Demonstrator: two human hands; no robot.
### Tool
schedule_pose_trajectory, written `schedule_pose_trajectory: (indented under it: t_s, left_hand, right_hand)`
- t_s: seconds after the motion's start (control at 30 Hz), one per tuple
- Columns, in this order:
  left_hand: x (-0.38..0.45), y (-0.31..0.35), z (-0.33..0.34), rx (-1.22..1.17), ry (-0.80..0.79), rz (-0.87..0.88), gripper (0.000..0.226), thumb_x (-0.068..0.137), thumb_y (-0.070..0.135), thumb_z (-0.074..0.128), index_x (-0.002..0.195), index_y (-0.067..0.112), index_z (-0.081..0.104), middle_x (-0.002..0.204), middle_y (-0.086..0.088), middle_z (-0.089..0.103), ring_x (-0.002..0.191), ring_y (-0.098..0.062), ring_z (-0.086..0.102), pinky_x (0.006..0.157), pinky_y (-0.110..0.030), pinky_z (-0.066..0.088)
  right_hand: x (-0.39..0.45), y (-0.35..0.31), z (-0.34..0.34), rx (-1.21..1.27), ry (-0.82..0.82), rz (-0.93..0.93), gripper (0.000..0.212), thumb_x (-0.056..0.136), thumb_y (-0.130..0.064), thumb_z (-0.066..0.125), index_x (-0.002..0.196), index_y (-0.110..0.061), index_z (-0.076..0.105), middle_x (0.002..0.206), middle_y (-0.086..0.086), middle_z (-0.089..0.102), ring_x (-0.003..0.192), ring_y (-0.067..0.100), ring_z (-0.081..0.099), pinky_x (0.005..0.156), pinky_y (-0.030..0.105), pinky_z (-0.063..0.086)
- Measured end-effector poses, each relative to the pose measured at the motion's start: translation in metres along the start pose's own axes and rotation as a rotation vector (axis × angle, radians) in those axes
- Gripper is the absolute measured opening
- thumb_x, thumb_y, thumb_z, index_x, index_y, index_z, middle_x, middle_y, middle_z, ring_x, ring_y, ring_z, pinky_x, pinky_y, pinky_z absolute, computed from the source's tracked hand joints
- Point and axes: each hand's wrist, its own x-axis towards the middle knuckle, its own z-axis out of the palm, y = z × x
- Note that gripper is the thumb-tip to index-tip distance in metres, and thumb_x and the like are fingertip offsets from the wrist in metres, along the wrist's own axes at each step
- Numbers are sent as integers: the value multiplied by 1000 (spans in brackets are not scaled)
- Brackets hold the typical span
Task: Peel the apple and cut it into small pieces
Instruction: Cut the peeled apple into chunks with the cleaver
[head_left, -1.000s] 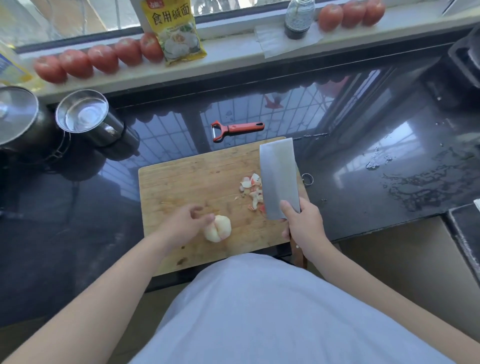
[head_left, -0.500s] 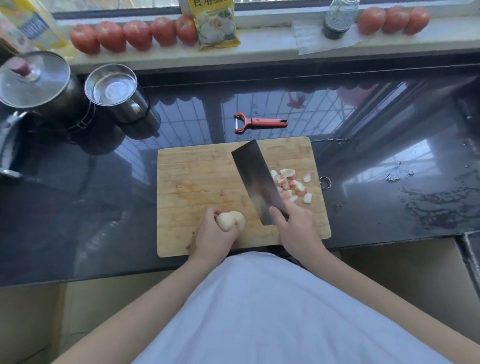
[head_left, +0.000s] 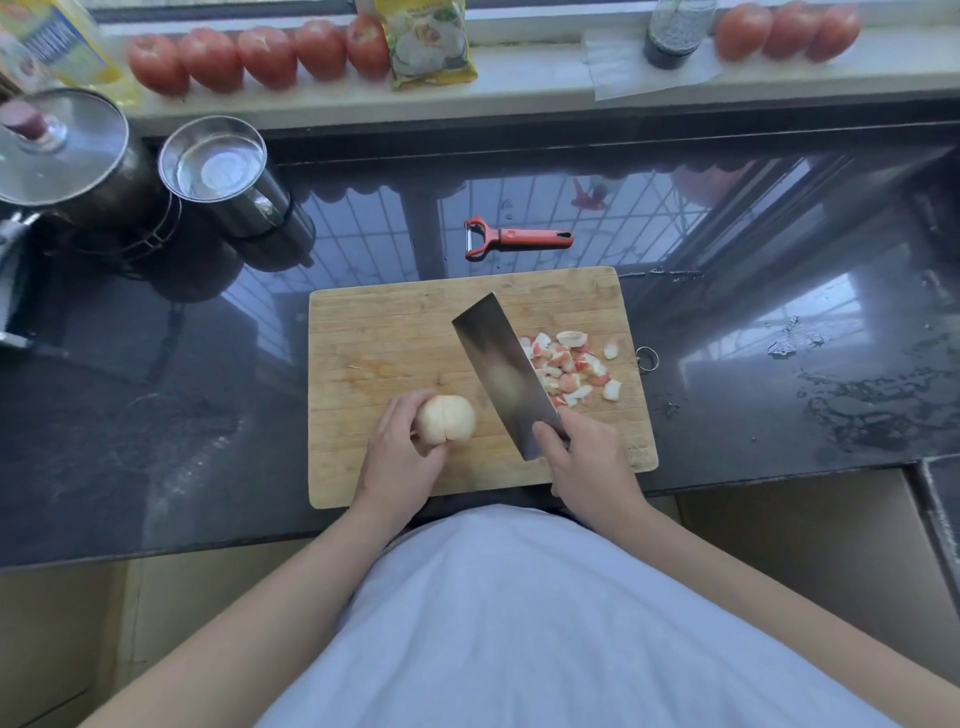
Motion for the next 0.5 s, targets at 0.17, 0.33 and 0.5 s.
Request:
schedule_pose_trajectory:
  t_s: [0.17, 0.33, 0.5]
  left_hand:
    - [10, 10, -13, 64, -65, -108, 53, 84, 27, 77, 129, 40, 53, 123, 16, 57, 105, -8, 59, 88, -34, 52]
    - [23, 14, -15, 38, -70, -187, 30, 91, 28, 72, 118, 35, 59, 111, 22, 62, 100, -4, 60, 75, -26, 46]
    - [34, 11, -12, -208, -84, -359, 33, 99, 30, 64, 130, 41, 67, 125, 22, 65, 117, -8, 61, 102, -40, 52]
  right_hand:
    - [1, 1, -2, -52, -25, 38, 36, 98, -30, 48, 64, -20, 38, 59, -4, 49, 60, 34, 59, 58, 47, 50]
    - [2, 3, 2, -173, -75, 28, 33, 100, -33, 45, 71, -16, 44, 67, 1, 55, 63, 29, 60, 61, 42, 50]
    - [0, 1, 0, -272, -58, -29, 32, 101, -31, 42, 72, -18, 41, 69, -2, 52, 69, 26, 53, 61, 40, 41]
